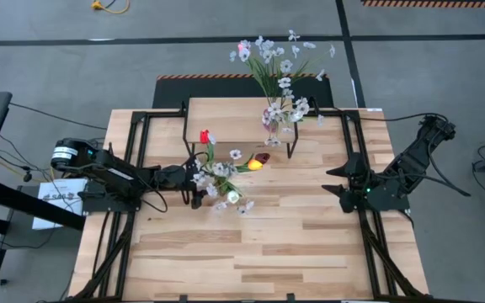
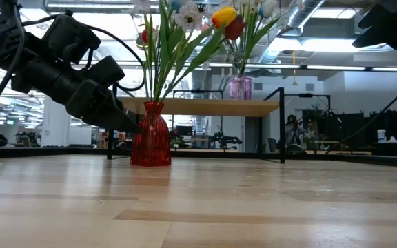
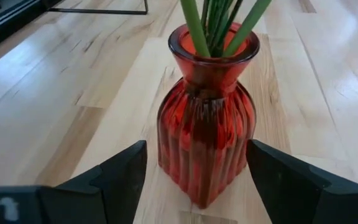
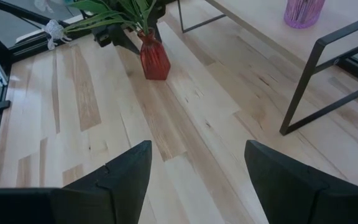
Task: Pick and place flowers into a vace then onto a shelf
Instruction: Put the red vase on the shelf
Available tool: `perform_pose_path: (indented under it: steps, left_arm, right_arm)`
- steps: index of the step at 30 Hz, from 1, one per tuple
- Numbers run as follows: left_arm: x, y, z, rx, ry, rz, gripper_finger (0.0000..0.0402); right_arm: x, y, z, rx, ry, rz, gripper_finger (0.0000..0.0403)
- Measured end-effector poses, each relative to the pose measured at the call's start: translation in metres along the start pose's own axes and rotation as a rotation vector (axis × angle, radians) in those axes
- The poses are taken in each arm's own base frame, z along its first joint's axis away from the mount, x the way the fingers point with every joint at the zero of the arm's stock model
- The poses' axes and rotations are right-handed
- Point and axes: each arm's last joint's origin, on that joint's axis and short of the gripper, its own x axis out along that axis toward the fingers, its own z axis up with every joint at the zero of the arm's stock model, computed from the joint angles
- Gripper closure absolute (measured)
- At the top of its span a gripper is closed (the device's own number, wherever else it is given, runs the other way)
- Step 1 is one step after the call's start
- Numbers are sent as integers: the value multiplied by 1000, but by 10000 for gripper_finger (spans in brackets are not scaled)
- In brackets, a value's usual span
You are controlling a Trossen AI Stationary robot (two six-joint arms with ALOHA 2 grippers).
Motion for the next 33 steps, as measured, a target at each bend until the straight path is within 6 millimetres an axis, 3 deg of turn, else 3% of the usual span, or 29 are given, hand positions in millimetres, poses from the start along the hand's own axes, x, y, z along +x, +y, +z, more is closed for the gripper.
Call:
perform_pose_path:
  steps: [8, 21, 33]
  left_arm:
    - [14, -3, 4, 67, 31, -17, 110]
    - [29, 0, 10, 111, 36, -75, 110]
    - [29, 1, 10, 97, 43, -75, 199]
  right_arm:
    - [0, 0, 0, 0, 0, 0, 153]
    - [0, 0, 0, -2, 1, 1, 153]
    - [0, 0, 0, -2, 1, 0, 153]
